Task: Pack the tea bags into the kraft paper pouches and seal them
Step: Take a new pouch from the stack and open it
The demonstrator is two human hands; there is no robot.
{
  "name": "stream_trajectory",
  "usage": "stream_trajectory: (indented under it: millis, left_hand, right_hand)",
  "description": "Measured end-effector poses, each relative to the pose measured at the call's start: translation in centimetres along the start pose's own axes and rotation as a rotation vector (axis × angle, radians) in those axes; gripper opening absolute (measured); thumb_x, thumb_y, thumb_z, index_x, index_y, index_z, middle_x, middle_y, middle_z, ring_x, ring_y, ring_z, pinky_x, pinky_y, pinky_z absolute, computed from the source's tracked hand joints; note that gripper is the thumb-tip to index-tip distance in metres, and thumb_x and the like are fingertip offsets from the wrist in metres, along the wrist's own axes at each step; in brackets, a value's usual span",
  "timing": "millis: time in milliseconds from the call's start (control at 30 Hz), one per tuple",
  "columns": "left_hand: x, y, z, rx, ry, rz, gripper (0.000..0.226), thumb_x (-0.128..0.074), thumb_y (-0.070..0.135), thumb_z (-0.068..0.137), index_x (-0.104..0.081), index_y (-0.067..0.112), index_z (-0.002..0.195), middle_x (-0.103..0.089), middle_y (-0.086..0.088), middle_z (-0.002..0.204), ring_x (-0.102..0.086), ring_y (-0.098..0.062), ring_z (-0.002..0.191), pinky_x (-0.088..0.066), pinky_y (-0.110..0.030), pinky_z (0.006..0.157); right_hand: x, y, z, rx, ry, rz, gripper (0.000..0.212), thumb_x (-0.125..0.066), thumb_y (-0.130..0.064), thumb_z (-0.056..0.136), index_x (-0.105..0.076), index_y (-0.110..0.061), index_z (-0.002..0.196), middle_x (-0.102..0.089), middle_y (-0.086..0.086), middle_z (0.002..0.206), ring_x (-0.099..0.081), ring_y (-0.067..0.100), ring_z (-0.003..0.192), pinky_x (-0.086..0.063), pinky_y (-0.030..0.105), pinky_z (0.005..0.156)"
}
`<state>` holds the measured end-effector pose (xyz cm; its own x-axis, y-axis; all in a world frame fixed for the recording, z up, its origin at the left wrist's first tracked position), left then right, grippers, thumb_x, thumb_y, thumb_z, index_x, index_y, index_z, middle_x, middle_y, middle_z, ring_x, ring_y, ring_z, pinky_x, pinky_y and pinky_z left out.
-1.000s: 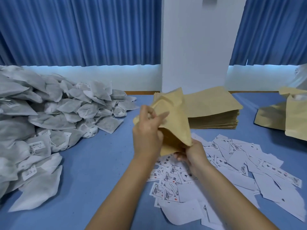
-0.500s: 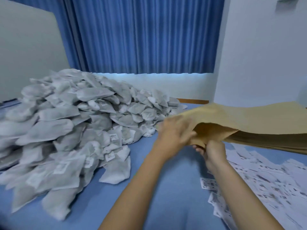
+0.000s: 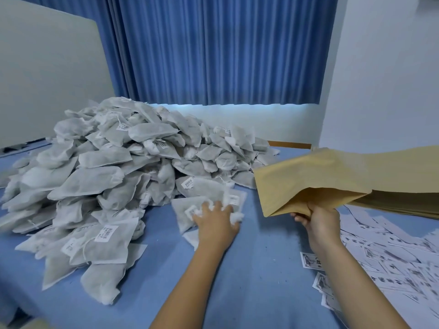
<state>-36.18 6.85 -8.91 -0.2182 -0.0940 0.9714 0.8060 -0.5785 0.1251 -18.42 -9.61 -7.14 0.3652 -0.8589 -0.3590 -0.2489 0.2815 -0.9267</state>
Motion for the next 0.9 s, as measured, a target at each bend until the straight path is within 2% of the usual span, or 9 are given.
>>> stream_trajectory:
  millis: [100,167,267,333,467,567,700,800,900]
  left_hand:
    - [0.7,2.9,-1.0,-0.195,0.047,-0.081,0.057,-0.047,0.064,0.084,-0.042,0.039,0.135,-0.032,0.004,0.146,-0.022,-0.031,0.134,-0.028,-0.052,0.101]
    - [1.6,2.1,-1.1,-0.092,0.131,-0.072,0.078,-0.041,0.077,0.077,-0.024,0.044,0.145,-0.01,-0.002,0.158,-0.008,-0.034,0.142,-0.021,-0.06,0.104]
    - [-0.9,-1.1,-1.1,0.148,-0.136,-0.052,0.106,-0.04,0.088,0.067,0.01,0.042,0.148,0.023,-0.012,0.157,0.014,-0.047,0.141,-0.006,-0.075,0.101]
    - [-2.0,-1.5,-1.3,0.126,-0.26,-0.074,0.096,-0.048,0.081,0.072,-0.002,0.045,0.149,0.012,-0.012,0.158,-0.002,-0.046,0.141,-0.016,-0.069,0.104]
    - [0.7,-0.5,-1.2,-0.029,0.001,-0.039,0.052,-0.056,0.033,0.088,-0.036,0.032,0.137,-0.034,-0.004,0.137,-0.043,-0.027,0.114,-0.046,-0.039,0.083]
    - [2.0,-0.7,-1.3,-0.014,0.135,-0.242,0.044,-0.06,0.025,0.084,-0.046,0.027,0.126,-0.041,0.0,0.12,-0.052,-0.022,0.096,-0.042,-0.031,0.068]
    - [6.4,-1.0,-1.8,-0.098,0.535,-0.725,0.022,-0.06,0.008,0.077,-0.058,0.011,0.099,-0.052,-0.012,0.103,-0.049,-0.005,0.087,-0.034,-0.009,0.071]
    - [7.8,-2.5,-1.8,-0.024,0.749,-1.1,0.023,-0.057,-0.004,0.079,-0.059,0.016,0.091,-0.053,-0.017,0.1,-0.055,-0.021,0.09,-0.039,-0.011,0.076]
    - [6.2,-2.1,0.4,0.107,0.582,-0.822,0.036,-0.058,0.0,0.08,-0.057,0.012,0.114,-0.04,-0.013,0.126,-0.043,-0.029,0.115,-0.039,-0.03,0.093]
  right_hand:
    - [0.3,-0.1,0.1,0.003,0.013,0.012,0.015,-0.04,0.002,0.096,-0.054,0.005,0.102,-0.061,0.015,0.074,-0.057,0.024,0.048,-0.045,0.019,0.037]
    - [0.8,-0.1,0.2,0.005,0.031,0.02,0.014,-0.041,0.001,0.096,-0.054,0.005,0.1,-0.061,0.014,0.07,-0.057,0.02,0.043,-0.046,0.019,0.037]
    - [1.3,0.0,0.5,0.012,0.048,0.044,0.015,-0.042,0.001,0.095,-0.056,0.004,0.097,-0.062,0.013,0.07,-0.058,0.018,0.041,-0.045,0.019,0.038]
    - [1.6,-0.1,0.7,0.013,0.054,0.071,0.015,-0.042,0.001,0.095,-0.056,0.004,0.098,-0.062,0.013,0.072,-0.059,0.018,0.041,-0.045,0.019,0.038]
    - [1.6,-0.4,1.0,0.03,0.053,0.116,0.014,-0.042,0.001,0.095,-0.055,0.004,0.097,-0.062,0.012,0.073,-0.06,0.017,0.039,-0.045,0.019,0.037]
    - [1.5,-0.4,1.0,0.045,0.052,0.115,0.014,-0.041,0.001,0.094,-0.055,0.004,0.096,-0.062,0.013,0.072,-0.059,0.018,0.039,-0.045,0.019,0.037]
    - [1.7,-0.2,1.1,0.034,0.063,0.124,0.014,-0.042,0.0,0.095,-0.055,0.004,0.099,-0.063,0.014,0.075,-0.06,0.018,0.04,-0.045,0.019,0.038]
    - [1.9,0.2,1.1,0.016,0.08,0.124,0.012,-0.043,-0.001,0.095,-0.055,0.0,0.095,-0.064,0.011,0.072,-0.061,0.017,0.04,-0.046,0.019,0.038]
    - [1.8,0.6,1.2,-0.001,0.074,0.11,0.013,-0.043,-0.002,0.096,-0.055,0.002,0.097,-0.064,0.013,0.07,-0.061,0.018,0.041,-0.046,0.02,0.038]
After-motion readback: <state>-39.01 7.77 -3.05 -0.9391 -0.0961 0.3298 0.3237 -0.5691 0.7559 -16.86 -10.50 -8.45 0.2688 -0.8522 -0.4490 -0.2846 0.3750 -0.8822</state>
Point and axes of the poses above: each hand's wrist, its own z-axis towards the middle knuckle, its own x-axis out of the back of the hand, y = z × x, the point moved 8 cm from there along z, towards the middle knuckle
